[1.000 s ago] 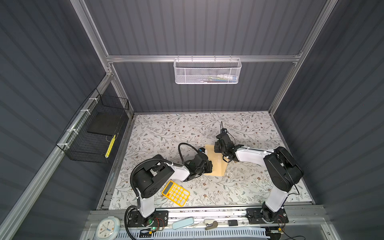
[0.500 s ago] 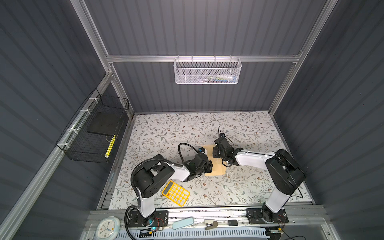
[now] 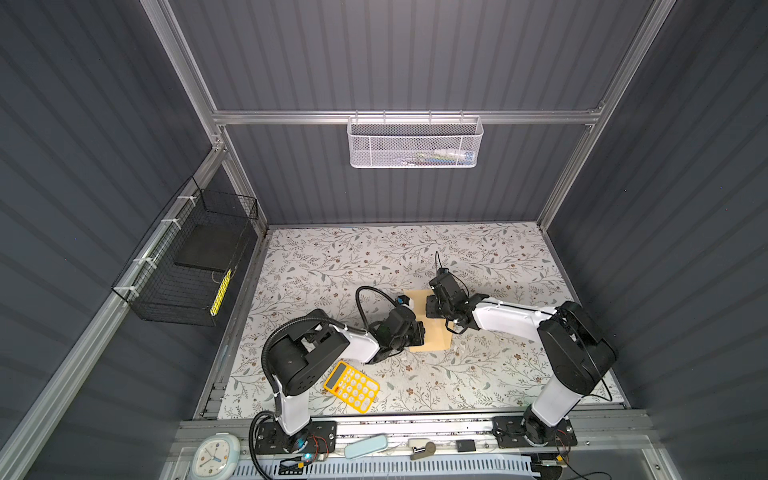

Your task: Place the letter into the envelope and seal it

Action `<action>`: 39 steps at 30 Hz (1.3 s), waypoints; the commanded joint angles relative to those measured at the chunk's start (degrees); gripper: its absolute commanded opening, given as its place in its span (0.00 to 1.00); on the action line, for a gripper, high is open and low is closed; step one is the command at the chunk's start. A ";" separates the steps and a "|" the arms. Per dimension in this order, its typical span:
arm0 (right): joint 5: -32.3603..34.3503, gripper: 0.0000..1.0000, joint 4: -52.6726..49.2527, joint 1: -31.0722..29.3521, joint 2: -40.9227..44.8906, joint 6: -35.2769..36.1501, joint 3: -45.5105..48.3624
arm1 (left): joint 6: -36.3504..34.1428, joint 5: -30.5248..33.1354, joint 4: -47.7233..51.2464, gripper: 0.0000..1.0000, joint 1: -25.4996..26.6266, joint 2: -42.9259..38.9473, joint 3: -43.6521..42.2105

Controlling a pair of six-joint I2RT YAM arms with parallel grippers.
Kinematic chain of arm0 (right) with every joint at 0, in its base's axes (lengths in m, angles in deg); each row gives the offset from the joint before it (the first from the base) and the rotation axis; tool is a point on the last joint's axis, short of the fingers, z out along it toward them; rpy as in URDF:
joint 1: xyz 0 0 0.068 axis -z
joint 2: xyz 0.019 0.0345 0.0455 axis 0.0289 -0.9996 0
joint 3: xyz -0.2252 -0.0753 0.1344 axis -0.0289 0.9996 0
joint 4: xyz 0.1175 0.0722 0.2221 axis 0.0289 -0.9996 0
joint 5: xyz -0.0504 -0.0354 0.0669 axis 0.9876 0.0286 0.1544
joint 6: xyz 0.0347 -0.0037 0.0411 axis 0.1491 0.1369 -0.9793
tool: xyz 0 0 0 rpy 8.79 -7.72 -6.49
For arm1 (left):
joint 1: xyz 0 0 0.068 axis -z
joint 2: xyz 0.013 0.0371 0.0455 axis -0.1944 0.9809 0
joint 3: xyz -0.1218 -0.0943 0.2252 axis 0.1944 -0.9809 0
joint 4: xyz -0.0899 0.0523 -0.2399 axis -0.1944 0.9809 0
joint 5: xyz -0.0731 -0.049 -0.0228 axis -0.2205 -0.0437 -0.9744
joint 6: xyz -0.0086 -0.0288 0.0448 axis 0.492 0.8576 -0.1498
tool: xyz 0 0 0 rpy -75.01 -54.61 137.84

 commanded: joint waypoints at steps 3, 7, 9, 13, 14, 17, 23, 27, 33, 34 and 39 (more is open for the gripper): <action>-3.76 0.00 -7.37 0.90 2.26 -0.55 -4.07 | -1.39 2.77 7.82 0.00 -0.15 1.13 -2.38; -6.00 0.00 -11.70 2.20 2.09 -0.71 -7.38 | -3.78 2.07 6.18 0.00 -0.13 -0.16 -3.08; -6.66 0.00 -14.25 2.59 1.46 -0.15 -9.57 | -5.87 0.27 3.49 0.00 -0.14 -1.50 -3.37; -7.33 0.00 -19.83 3.22 -0.36 1.26 -13.93 | -9.84 -4.60 -1.17 0.03 -0.14 -4.68 -3.18; -7.88 0.00 -20.83 3.41 -0.90 1.61 -15.12 | -10.69 -5.89 -1.75 0.06 -0.16 -5.32 -2.80; -8.85 0.00 -24.39 3.70 -3.07 3.06 -18.82 | -12.68 -8.94 -1.18 0.17 -0.15 -6.17 -0.84; -8.54 0.00 -30.34 4.08 -7.54 5.80 -25.06 | -14.11 -6.95 4.22 0.21 -0.17 -11.01 -0.97; -8.24 0.00 -32.94 4.25 -10.11 6.99 -28.69 | -12.55 -4.79 9.31 0.18 -0.05 -14.99 -2.88; -8.42 0.00 -37.28 4.49 -14.26 8.96 -34.31 | -7.54 -1.93 10.57 0.12 0.30 -20.53 -10.09; -8.41 0.00 -37.88 4.52 -14.75 9.32 -35.07 | -6.95 -2.00 9.90 0.12 0.55 -20.93 -10.98; -7.43 0.00 -41.17 4.80 -17.10 10.93 -37.97 | -5.62 -0.90 9.10 0.11 2.79 -21.36 -12.63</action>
